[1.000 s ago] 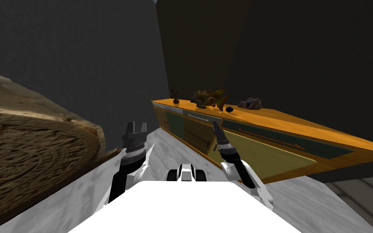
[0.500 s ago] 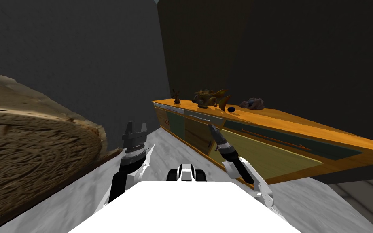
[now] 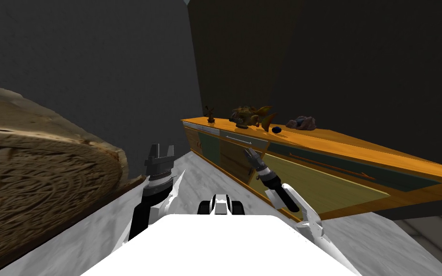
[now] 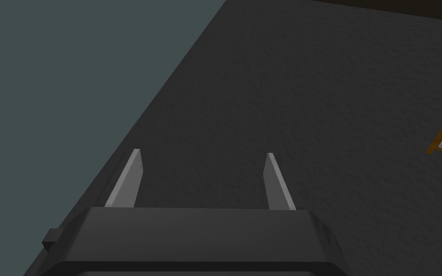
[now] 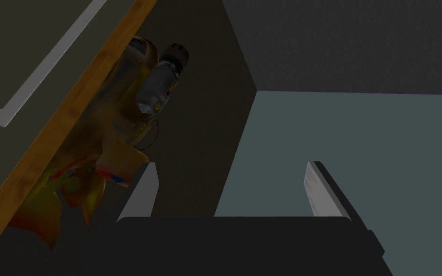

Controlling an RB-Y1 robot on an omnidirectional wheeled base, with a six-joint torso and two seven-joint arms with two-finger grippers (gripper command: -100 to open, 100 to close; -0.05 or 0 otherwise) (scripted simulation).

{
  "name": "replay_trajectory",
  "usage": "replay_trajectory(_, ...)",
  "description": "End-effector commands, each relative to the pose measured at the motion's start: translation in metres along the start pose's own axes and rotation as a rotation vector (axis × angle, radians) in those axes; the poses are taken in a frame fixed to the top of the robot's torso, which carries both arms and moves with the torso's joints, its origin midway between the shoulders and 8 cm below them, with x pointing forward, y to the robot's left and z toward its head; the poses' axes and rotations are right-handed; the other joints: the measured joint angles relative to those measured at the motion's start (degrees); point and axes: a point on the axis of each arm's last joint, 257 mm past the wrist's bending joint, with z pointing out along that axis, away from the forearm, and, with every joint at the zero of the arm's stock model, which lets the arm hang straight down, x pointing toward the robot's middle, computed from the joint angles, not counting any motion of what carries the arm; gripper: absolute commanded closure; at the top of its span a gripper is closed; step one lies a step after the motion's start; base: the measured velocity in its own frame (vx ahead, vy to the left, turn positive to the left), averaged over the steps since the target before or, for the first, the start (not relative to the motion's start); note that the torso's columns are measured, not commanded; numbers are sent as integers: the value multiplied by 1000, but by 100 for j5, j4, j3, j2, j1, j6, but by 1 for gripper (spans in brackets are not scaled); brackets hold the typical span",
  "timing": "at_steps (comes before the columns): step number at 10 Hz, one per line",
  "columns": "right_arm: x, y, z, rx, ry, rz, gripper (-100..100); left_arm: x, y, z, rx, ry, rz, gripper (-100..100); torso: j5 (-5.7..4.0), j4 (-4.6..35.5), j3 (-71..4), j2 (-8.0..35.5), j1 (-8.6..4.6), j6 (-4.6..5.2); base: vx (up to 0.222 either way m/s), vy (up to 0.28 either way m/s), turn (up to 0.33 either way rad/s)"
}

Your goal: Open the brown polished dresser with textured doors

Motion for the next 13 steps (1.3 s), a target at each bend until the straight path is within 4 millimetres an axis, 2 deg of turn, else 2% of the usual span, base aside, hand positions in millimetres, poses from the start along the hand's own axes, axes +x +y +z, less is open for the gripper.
replay_trajectory(1,11,-11,-2,-17,65,-132,-100,0,0,0,0,0,0,0,0,1,2,4,-5,2,-2,41,7)
replay_trajectory(8,31,-38,-6,-50,182,-384,-100,0,0,0,0,0,0,0,-1,1,1,2,-4,0,6,33,7)
replay_trajectory(9,36,-50,-8,-60,222,-465,-100,0,0,0,0,0,0,0,-2,1,2,4,-7,1,2,39,11)
replay_trajectory(10,36,-50,-8,-61,222,-469,-100,0,0,0,0,0,0,0,-2,1,2,4,-7,1,7,32,3)
replay_trajectory(11,40,-63,-10,-71,261,-550,-100,0,0,0,0,0,0,0,-2,1,2,3,-8,1,8,38,7)
replay_trajectory(12,40,-63,-10,-72,261,-555,-100,0,0,0,0,0,0,0,-2,0,0,1,-6,1,8,30,7)
replay_trajectory(13,43,-76,-13,-83,301,-638,-100,0,0,0,0,0,0,0,-2,1,1,2,-8,1,7,37,12)
